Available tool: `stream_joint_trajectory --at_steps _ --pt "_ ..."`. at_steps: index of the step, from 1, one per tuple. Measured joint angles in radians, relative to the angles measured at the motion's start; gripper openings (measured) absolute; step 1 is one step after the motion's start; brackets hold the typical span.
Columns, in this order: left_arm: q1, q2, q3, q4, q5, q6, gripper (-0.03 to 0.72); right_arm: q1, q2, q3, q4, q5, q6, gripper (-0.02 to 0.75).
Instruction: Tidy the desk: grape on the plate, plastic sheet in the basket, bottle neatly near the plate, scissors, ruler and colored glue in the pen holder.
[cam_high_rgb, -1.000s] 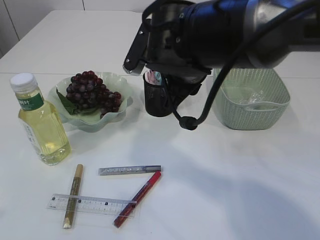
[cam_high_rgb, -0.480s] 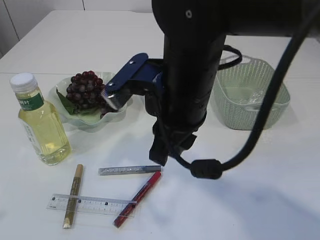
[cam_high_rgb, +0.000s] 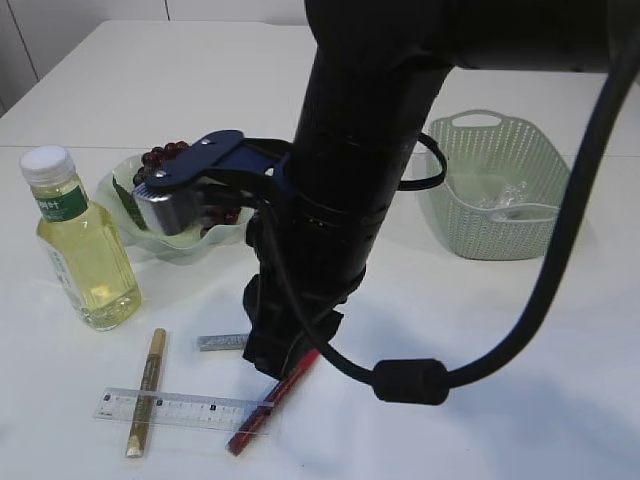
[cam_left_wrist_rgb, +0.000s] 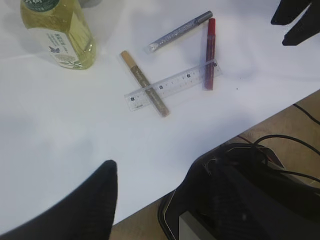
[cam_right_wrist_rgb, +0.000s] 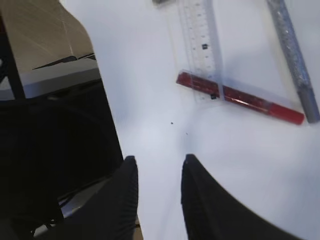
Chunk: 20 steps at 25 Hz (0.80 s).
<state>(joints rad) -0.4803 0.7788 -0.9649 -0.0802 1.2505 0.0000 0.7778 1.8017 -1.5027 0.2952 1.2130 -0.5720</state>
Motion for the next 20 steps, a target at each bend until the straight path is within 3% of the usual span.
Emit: stream_joint_trajectory --at_steps 2,8,20 --pt "0.0 0.0 0.0 0.0 0.002 0.0 0.434 0.0 0.0 0.0 0.043 -0.013 -0.062 0.277" --pt "0.0 0.0 0.0 0.0 0.002 0.0 0.433 0.002 0.0 0.0 0.079 -0.1 -0.172 0.471" --pt "0.0 0.0 0.0 -0.011 0.004 0.0 0.433 0.023 0.191 -0.146 0.07 -0.149 -0.23 0.494"
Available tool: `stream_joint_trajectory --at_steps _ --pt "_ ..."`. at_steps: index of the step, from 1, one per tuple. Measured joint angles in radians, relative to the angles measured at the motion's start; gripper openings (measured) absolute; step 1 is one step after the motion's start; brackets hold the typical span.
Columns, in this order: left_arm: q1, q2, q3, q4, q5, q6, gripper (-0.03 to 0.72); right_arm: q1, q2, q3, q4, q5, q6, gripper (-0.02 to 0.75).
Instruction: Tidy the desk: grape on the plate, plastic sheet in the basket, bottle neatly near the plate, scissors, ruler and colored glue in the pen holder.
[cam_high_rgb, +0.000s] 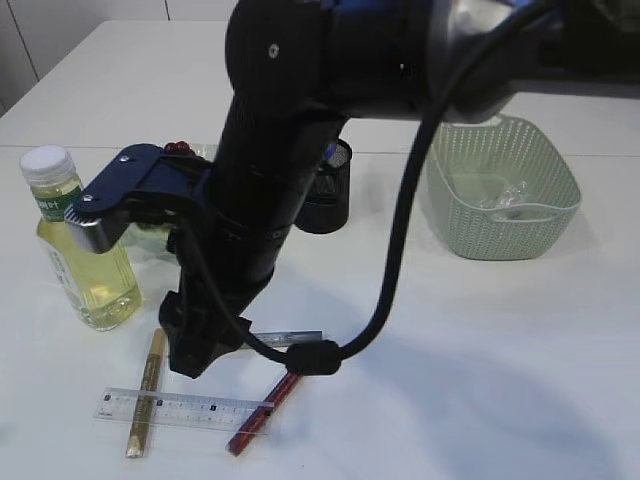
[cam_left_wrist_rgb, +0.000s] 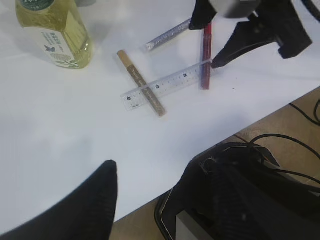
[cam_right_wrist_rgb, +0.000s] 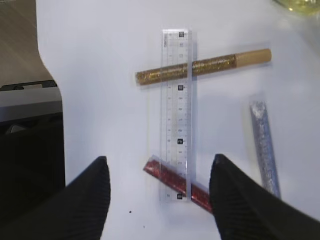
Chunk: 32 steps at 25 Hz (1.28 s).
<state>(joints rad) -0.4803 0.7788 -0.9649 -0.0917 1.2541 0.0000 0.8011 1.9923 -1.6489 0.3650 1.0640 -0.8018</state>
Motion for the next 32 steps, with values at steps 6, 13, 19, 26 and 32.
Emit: stream_joint_trajectory --at_steps 6,13,19,26,32 --pt "0.0 0.0 0.0 0.0 0.0 0.0 0.433 0.028 0.089 -0.053 -0.007 -0.001 -0.002 0.494" --pt "0.002 0.0 0.0 -0.004 0.002 0.0 0.433 0.031 0.163 -0.054 -0.021 -0.039 -0.004 0.494" --pt "0.0 0.0 0.0 -0.004 0.002 0.0 0.433 0.043 0.228 -0.087 -0.034 -0.064 -0.006 0.494" --pt "0.0 0.0 0.0 -0.004 0.004 0.0 0.433 0.055 0.276 -0.112 -0.083 -0.09 -0.008 0.494" --pt "0.0 0.0 0.0 -0.005 0.004 0.0 0.433 0.055 0.301 -0.112 -0.095 -0.109 -0.008 0.494"
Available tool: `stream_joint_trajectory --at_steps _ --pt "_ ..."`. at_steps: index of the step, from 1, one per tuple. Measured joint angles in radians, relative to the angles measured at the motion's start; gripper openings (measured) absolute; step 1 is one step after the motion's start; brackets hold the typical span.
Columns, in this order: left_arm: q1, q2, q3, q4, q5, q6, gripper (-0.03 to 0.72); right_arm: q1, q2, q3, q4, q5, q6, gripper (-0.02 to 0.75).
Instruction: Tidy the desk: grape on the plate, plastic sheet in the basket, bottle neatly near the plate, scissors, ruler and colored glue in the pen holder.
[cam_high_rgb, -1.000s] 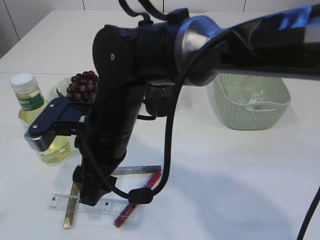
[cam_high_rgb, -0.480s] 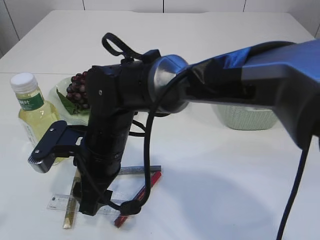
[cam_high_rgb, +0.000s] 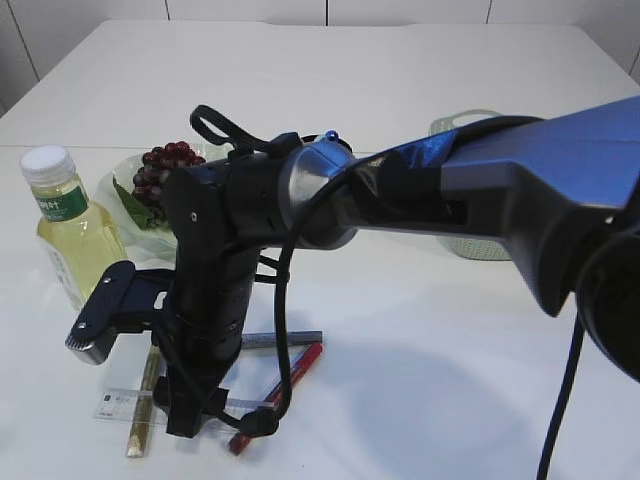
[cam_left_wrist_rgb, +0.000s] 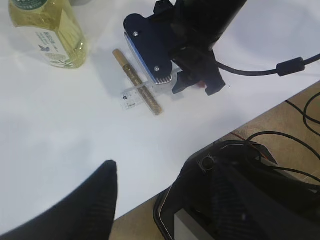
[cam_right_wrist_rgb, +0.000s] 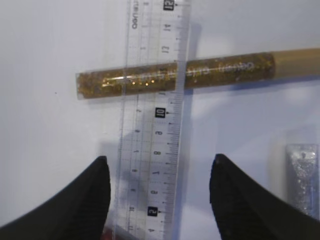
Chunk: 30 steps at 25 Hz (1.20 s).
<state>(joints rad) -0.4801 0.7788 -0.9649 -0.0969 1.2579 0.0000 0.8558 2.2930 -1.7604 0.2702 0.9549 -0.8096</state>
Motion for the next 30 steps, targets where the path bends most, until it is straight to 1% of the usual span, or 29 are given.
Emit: stream_joint_trajectory --at_steps 12,21,30 --pt "0.0 0.0 0.0 -0.003 0.0 0.0 0.433 0.0 0.0 0.0 -0.008 -0.017 0.0 0.494" --pt "0.0 0.0 0.0 -0.002 0.0 0.0 0.433 0.0 0.0 0.0 -0.006 0.027 0.0 0.494" --pt "0.0 0.0 0.0 -0.002 0.0 0.0 0.433 0.0 0.0 -0.002 0.005 0.027 0.0 0.494"
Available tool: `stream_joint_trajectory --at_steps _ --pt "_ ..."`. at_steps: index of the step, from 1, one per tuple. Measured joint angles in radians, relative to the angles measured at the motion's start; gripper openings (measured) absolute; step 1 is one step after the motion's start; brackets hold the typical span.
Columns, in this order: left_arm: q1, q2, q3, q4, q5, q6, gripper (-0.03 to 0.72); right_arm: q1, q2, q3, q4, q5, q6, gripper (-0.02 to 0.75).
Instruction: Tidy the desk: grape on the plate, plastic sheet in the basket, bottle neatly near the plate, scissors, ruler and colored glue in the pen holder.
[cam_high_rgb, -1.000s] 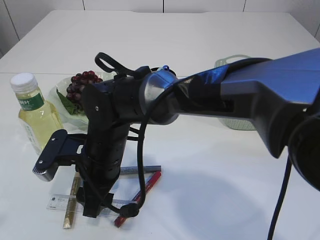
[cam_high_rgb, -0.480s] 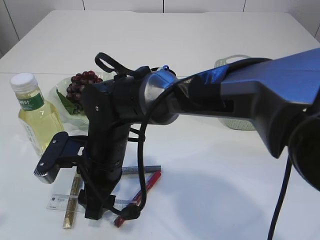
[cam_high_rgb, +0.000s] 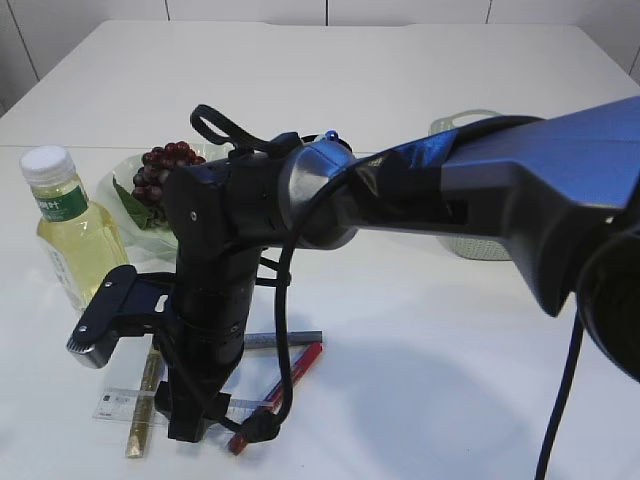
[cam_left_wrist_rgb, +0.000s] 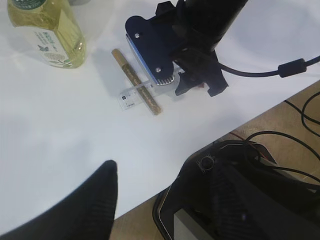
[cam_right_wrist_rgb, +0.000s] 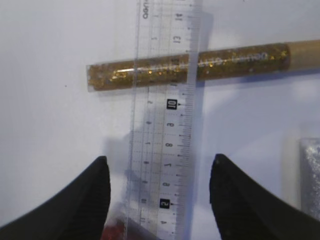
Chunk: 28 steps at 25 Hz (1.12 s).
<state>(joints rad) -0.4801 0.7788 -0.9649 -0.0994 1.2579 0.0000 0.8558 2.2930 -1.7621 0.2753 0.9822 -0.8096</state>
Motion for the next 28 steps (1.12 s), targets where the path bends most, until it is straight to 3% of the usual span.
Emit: stream_joint_trajectory --at_steps 28 --pt "0.0 0.0 0.0 0.0 0.002 0.0 0.403 0.0 0.014 0.0 0.001 0.0 0.0 0.494"
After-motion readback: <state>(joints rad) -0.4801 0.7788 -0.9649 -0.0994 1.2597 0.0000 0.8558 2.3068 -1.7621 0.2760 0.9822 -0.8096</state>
